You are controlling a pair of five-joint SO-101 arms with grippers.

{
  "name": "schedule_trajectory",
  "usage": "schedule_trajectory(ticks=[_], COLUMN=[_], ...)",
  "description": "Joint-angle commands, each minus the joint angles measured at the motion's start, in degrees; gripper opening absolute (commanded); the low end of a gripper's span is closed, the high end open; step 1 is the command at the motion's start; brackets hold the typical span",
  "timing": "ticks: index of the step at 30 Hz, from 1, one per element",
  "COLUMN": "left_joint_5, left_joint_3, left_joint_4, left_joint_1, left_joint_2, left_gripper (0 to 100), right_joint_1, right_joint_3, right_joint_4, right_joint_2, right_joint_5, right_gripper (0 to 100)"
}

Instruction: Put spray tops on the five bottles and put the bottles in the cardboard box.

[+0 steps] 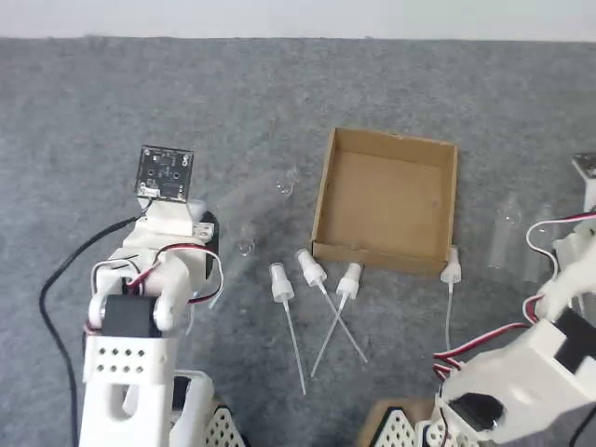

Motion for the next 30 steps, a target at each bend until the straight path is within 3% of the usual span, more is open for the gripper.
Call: schedule_trajectory(ticks=[1, 17, 30], left_joint_5=[-0.79, -0.79, -0.53], left_joint_3=[-0.48, -0.22, -0.13], left_joint_4=[-1.58, -1.58, -2.73], left_joint_1=[-0.18, -0.18, -1.41], left_joint_2=[-1.49, -1.49, -2.02], left_gripper=[1, 1, 1], right_joint_1=[-0.31, 3.74, 3.82], right_joint_3=[-3.08, -7.12, -9.85], right_joint_4=[0.92, -1.89, -1.27], right_joint_2=[-2.33, 10.42, 9.89], right_joint_5=[-0.35, 1.32, 0.88], right_gripper=[21.9, 21.1, 0.2])
